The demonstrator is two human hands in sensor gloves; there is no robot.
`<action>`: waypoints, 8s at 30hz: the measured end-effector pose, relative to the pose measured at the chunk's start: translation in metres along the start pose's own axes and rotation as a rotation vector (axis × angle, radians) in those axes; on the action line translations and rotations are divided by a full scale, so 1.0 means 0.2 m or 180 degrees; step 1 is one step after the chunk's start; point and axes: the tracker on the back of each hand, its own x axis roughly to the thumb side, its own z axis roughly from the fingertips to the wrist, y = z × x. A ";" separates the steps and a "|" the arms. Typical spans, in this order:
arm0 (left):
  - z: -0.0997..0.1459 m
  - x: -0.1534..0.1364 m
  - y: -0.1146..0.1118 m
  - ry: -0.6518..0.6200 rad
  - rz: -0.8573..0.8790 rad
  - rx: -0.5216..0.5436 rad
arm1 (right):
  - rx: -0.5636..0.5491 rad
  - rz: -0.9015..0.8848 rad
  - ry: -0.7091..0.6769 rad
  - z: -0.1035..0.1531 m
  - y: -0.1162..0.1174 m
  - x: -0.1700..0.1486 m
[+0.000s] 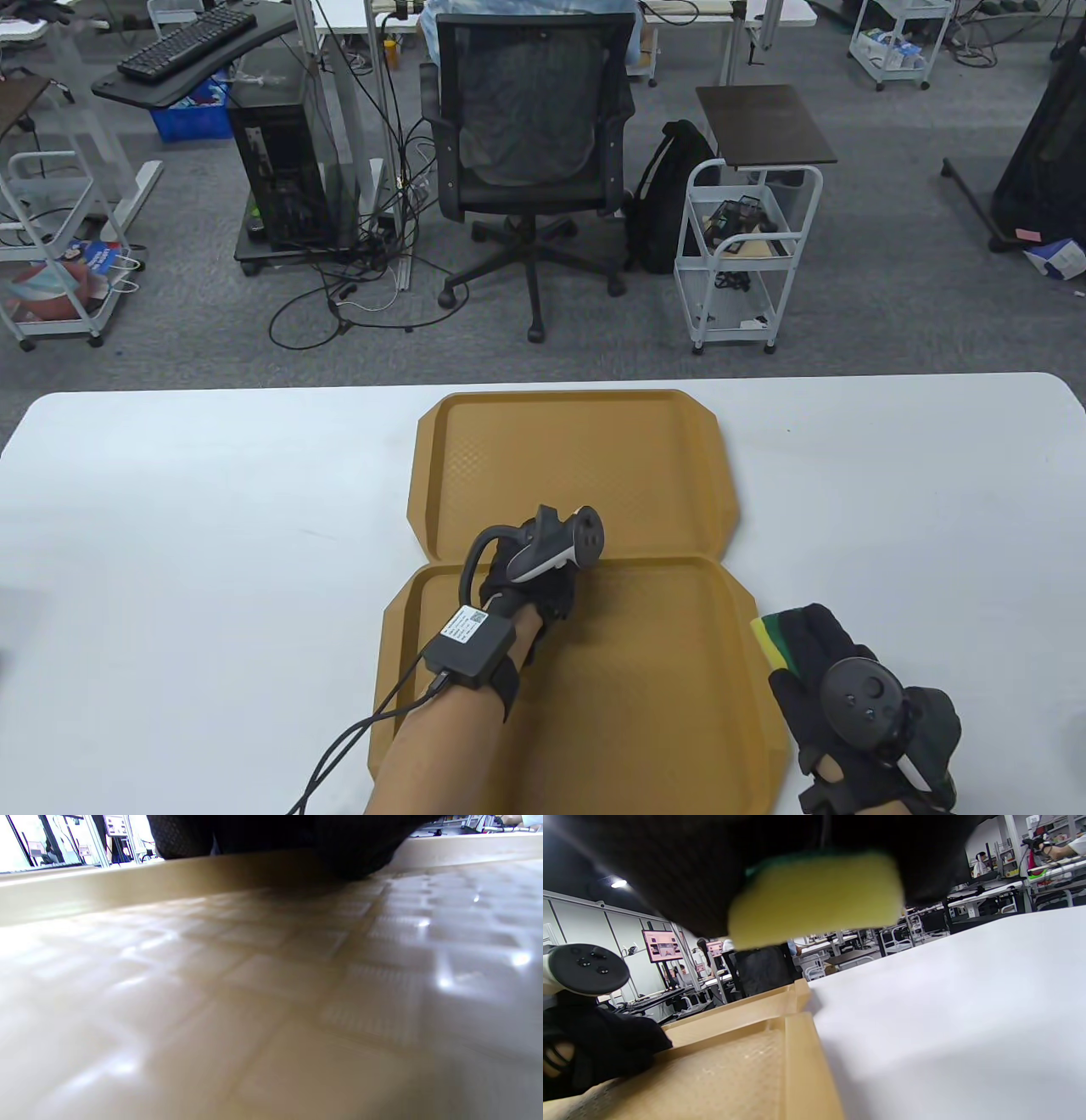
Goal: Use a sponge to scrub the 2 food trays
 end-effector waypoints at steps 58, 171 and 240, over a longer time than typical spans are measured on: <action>0.97 -0.97 -0.36 0.0924 0.2329 -0.0693 | 0.0391 0.0753 0.0488 -0.43 0.51 0.28; 0.95 -1.05 -0.41 0.0927 0.2903 -0.0919 | 0.1940 0.0341 -0.1134 0.13 0.88 1.26; 0.94 -1.04 -0.41 0.0943 0.2878 -0.0916 | 0.1103 0.1394 -0.0049 -0.36 0.63 0.49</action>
